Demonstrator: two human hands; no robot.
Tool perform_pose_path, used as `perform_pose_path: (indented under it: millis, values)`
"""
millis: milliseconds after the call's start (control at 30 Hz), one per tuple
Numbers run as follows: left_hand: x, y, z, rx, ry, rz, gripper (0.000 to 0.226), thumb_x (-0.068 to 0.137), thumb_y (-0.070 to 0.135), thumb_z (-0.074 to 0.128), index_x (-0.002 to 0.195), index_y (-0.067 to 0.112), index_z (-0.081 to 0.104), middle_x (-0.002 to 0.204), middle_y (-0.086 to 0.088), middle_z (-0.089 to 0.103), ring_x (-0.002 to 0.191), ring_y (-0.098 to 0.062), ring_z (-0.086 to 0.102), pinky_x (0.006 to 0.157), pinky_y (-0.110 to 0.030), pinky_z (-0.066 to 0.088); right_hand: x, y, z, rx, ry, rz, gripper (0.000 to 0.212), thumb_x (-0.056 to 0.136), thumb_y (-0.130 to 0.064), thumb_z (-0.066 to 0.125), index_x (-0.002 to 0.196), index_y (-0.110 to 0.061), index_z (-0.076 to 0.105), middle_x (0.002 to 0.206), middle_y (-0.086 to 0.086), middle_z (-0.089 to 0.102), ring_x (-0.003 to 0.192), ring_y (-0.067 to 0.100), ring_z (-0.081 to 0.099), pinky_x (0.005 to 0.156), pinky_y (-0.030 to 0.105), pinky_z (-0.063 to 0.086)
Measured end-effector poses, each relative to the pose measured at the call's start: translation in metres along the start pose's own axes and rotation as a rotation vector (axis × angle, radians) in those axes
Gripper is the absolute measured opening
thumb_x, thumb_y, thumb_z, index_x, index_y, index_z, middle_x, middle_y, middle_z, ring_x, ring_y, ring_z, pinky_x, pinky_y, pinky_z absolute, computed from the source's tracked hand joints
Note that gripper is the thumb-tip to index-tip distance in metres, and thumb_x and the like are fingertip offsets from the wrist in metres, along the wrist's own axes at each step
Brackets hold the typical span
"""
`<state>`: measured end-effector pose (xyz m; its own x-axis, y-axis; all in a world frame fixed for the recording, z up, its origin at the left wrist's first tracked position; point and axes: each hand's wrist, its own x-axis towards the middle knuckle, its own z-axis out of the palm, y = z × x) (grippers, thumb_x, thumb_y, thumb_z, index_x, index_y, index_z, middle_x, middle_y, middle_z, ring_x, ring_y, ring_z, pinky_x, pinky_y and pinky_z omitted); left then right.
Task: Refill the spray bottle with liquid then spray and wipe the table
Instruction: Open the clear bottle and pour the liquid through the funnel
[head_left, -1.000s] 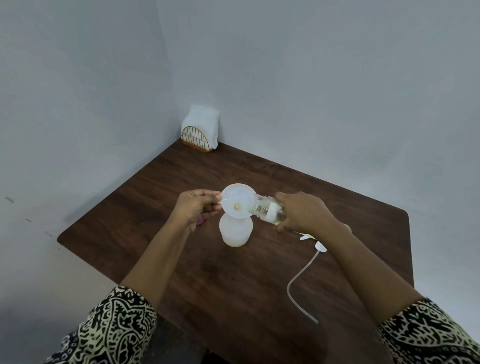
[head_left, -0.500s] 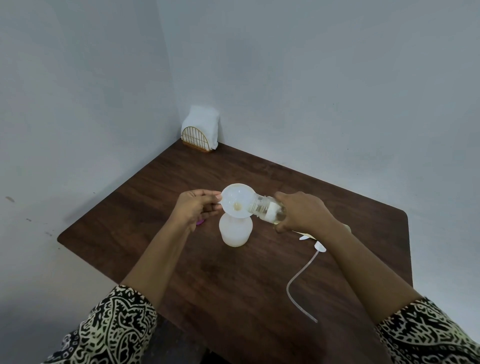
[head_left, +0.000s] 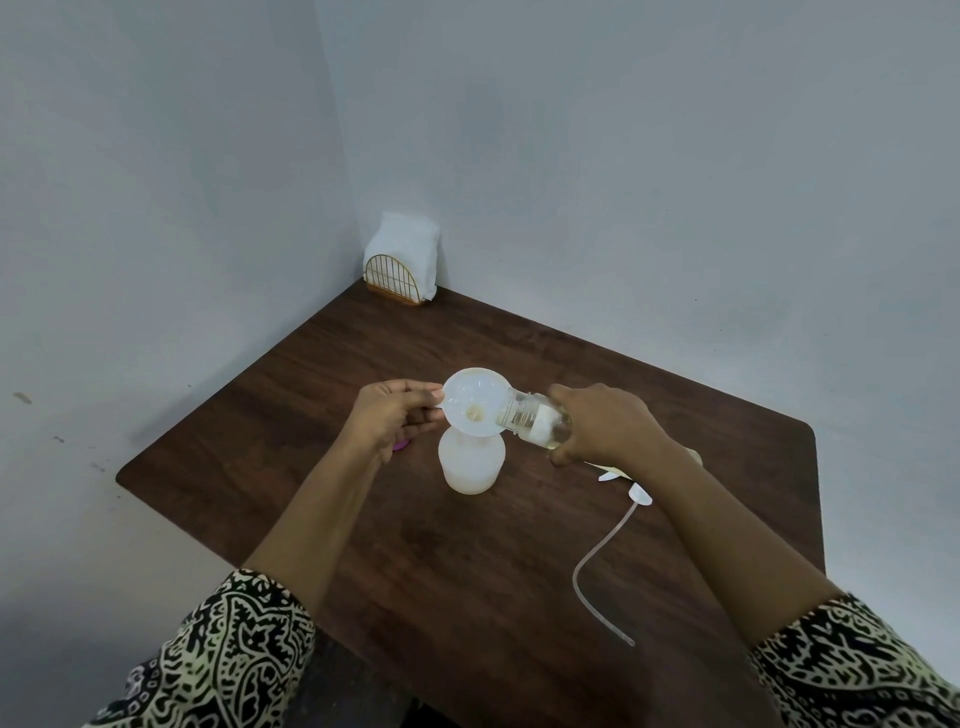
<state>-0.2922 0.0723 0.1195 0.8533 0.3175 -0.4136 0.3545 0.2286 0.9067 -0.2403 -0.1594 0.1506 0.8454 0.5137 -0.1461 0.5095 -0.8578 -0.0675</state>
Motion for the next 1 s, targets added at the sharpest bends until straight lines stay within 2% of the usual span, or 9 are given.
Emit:
perform_pose_path:
  millis: [300, 533, 1000]
  values:
    - [0.0006, 0.0004, 0.0001, 0.007, 0.001, -0.004, 0.007, 0.084, 0.002, 0.067, 0.084, 0.007, 0.072, 0.071, -0.006, 0.073, 0.065, -0.013, 0.069, 0.055, -0.02, 0.056, 0.0003, -0.0002, -0.0009, 0.001, 0.002, -0.005, 0.048, 0.067, -0.043, 0.072, 0.106, -0.024, 0.049, 0.084, -0.006, 0.054, 0.077, 0.018, 0.049, 0.05, 0.023, 0.024]
    - [-0.0003, 0.0004, 0.0001, 0.019, -0.006, 0.009, 0.007, 0.084, 0.002, 0.067, 0.087, 0.006, 0.072, 0.07, -0.006, 0.073, 0.061, -0.011, 0.07, 0.054, -0.02, 0.055, 0.0, -0.001, -0.0019, -0.007, -0.001, -0.006, 0.049, 0.068, -0.043, 0.071, 0.107, -0.023, 0.049, 0.083, -0.006, 0.053, 0.078, 0.018, 0.048, 0.056, 0.026, 0.03]
    - [-0.0043, 0.0034, 0.0013, 0.003, -0.003, -0.009, 0.007, 0.084, 0.001, 0.066, 0.089, 0.004, 0.071, 0.066, -0.004, 0.073, 0.058, -0.01, 0.069, 0.052, -0.019, 0.054, -0.0026, -0.0041, -0.0063, -0.016, 0.0, -0.016, 0.049, 0.071, -0.041, 0.071, 0.11, -0.022, 0.05, 0.084, -0.007, 0.051, 0.077, 0.017, 0.048, 0.049, 0.022, 0.022]
